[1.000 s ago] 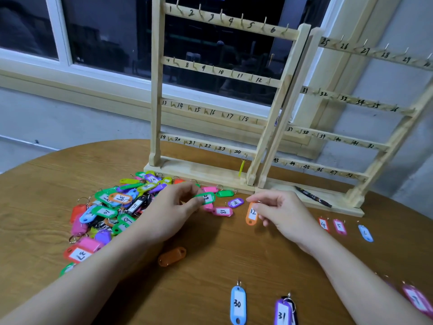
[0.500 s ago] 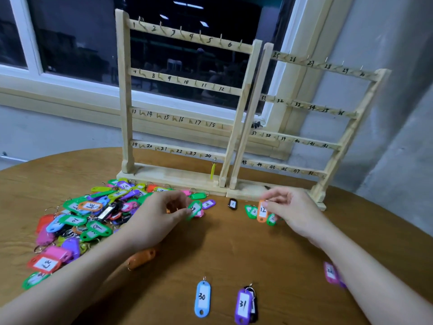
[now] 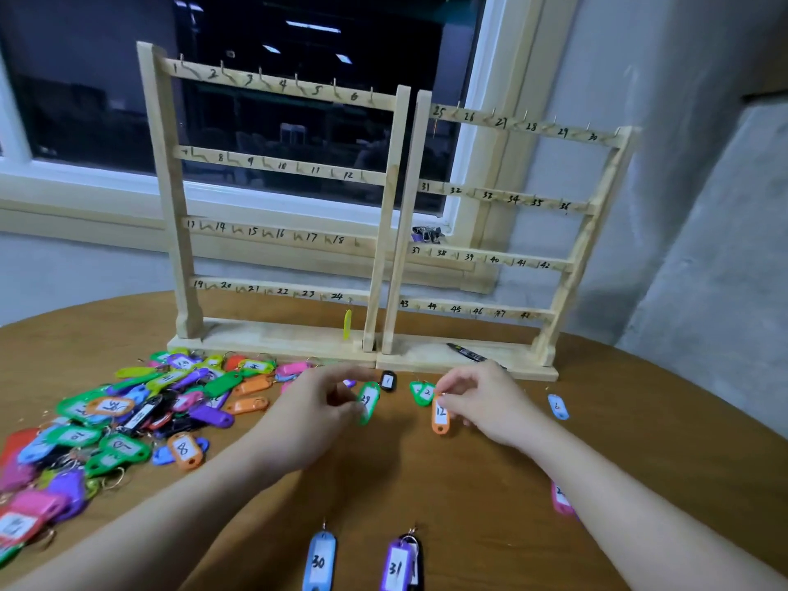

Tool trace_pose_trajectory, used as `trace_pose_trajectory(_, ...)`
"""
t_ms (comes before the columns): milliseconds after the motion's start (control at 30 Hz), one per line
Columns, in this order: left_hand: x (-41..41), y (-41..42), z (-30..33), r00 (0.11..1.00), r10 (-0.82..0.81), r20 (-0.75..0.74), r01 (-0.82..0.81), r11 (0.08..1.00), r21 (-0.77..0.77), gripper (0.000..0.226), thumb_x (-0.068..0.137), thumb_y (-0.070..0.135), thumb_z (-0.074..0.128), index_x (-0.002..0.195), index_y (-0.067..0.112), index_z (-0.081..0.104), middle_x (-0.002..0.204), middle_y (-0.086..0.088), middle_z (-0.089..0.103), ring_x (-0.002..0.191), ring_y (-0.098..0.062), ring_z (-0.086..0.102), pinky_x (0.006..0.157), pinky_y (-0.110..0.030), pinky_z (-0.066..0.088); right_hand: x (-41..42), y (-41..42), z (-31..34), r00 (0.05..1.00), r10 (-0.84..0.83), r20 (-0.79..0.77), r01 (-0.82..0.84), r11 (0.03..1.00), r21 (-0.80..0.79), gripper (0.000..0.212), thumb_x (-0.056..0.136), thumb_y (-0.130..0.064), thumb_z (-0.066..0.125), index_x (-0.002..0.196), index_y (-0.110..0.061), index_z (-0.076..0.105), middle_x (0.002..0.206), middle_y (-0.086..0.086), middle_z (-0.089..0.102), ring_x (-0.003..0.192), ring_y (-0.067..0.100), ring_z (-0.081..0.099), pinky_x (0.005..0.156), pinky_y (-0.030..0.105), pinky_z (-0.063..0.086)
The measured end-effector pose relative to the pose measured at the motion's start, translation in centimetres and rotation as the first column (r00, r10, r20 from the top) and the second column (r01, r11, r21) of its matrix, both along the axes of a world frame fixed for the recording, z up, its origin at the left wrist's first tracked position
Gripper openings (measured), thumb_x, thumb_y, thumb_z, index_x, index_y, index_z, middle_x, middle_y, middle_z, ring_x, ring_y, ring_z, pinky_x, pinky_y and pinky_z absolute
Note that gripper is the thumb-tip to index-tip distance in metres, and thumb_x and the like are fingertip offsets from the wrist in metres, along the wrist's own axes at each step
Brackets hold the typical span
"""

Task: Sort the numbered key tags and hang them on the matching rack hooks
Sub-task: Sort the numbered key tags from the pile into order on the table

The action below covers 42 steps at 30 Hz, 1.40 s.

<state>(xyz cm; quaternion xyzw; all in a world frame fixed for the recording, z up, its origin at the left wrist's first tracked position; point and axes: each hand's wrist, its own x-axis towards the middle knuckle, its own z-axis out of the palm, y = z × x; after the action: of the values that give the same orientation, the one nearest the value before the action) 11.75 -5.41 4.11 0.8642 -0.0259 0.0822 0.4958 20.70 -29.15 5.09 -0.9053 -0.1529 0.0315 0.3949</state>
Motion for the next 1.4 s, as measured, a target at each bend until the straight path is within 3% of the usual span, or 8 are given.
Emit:
trace_pose_trajectory(100, -0.1, -0.7, 0.4, 0.999, 0.003, -0.032, -0.003, 1.0, -0.01, 0.028, 0.095, 0.015, 0.068, 0.113, 0.036, 0.069, 0.085, 0.0, 0.074, 0.072, -0.017, 0.068, 0.063, -0.03, 0.052, 0.6, 0.9, -0.5, 0.998, 0.034, 0.05, -0.029, 0.995, -0.09, 0.01, 0.09, -0.01, 0.073, 0.087, -0.02, 0.076, 0.072, -0.012, 0.066, 0.057, -0.005, 0.056, 0.055, 0.009, 0.039)
trace_pose_trajectory(200, -0.3, -1.1, 0.7, 0.998, -0.023, -0.057, 0.021, 0.999, -0.029, 0.019, 0.097, 0.015, 0.065, 0.111, 0.027, 0.068, 0.081, -0.003, 0.072, 0.061, -0.001, 0.063, 0.056, -0.014, 0.045, 1.1, 1.4, -1.2, 0.998, 0.042, 0.055, -0.036, 0.993, -0.113, 0.008, 0.091, -0.014, 0.072, 0.092, -0.02, 0.076, 0.081, -0.009, 0.068, 0.063, -0.001, 0.055, 0.055, 0.009, 0.04)
trace_pose_trajectory(333, -0.5, -1.2, 0.9, 0.996, -0.053, -0.074, 0.053, 0.999, -0.001, 0.011, 0.098, 0.016, 0.064, 0.106, 0.023, 0.067, 0.073, 0.002, 0.072, 0.06, 0.0, 0.063, 0.057, -0.012, 0.044, 1.1, 1.6, -1.8, 0.99, 0.075, 0.12, -0.048, 0.975, -0.217, 0.009, 0.093, -0.021, 0.07, 0.101, -0.022, 0.075, 0.084, -0.011, 0.065, 0.068, 0.001, 0.053, 0.055, 0.012, 0.036)
trace_pose_trajectory(533, -0.8, -1.7, 0.9, 0.987, -0.098, -0.124, 0.103, 0.994, 0.035, 0.001, 0.098, 0.017, 0.064, 0.097, 0.016, 0.063, 0.074, -0.004, 0.074, 0.061, -0.005, 0.063, 0.06, -0.018, 0.048, 1.1, 1.5, -1.7, 0.979, 0.095, 0.18, -0.03, 0.942, -0.334, 0.003, 0.089, -0.032, 0.073, 0.09, -0.031, 0.071, 0.089, -0.014, 0.065, 0.081, 0.007, 0.062, 0.076, 0.034, 0.056)
trace_pose_trajectory(833, -2.4, -5.6, 1.3, 0.966, -0.21, -0.151, 0.232, 0.961, 0.153, 0.009, 0.093, 0.027, 0.071, 0.088, 0.02, 0.072, 0.078, 0.003, 0.07, 0.066, -0.001, 0.057, 0.061, -0.016, 0.044, -1.7, -5.0, 2.2, 0.961, 0.035, 0.275, 0.005, 0.99, -0.144, 0.009, 0.088, -0.011, 0.073, 0.081, -0.013, 0.078, 0.06, -0.014, 0.062, 0.058, -0.009, 0.055, 0.059, 0.009, 0.039)
trace_pose_trajectory(1033, -2.5, -10.8, 2.3, 0.94, -0.315, -0.129, 0.332, 0.932, 0.143, 0.01, 0.093, 0.027, 0.071, 0.083, 0.026, 0.071, 0.069, 0.02, 0.067, 0.065, 0.006, 0.057, 0.061, -0.009, 0.039, -4.8, -14.7, 4.1, 0.946, -0.148, 0.288, 0.158, 0.987, -0.011, 0.014, 0.092, -0.014, 0.07, 0.079, -0.015, 0.075, 0.069, 0.003, 0.072, 0.055, 0.009, 0.057, 0.06, 0.026, 0.046)
trace_pose_trajectory(1233, -1.9, -17.5, 3.4, 0.924, -0.372, -0.089, 0.381, 0.915, 0.131, 0.003, 0.093, 0.02, 0.071, 0.093, 0.017, 0.072, 0.089, 0.001, 0.075, 0.086, -0.011, 0.067, 0.078, -0.022, 0.052, -8.4, -22.1, 3.3, 0.941, -0.268, 0.207, 0.265, 0.963, 0.043, 0.014, 0.094, -0.014, 0.069, 0.083, -0.017, 0.076, 0.072, -0.001, 0.074, 0.054, 0.008, 0.062, 0.057, 0.014, 0.047)
trace_pose_trajectory(1400, 0.2, -23.1, 3.5, 0.901, -0.43, -0.06, 0.434, 0.89, 0.142, 0.006, 0.094, 0.017, 0.07, 0.088, 0.018, 0.07, 0.082, 0.003, 0.075, 0.077, -0.005, 0.067, 0.067, -0.019, 0.05, -10.1, -26.0, 2.3, 0.935, -0.326, 0.143, 0.319, 0.945, 0.069, 0.013, 0.096, -0.021, 0.067, 0.086, -0.022, 0.076, 0.076, -0.005, 0.075, 0.062, 0.008, 0.066, 0.057, 0.011, 0.047)
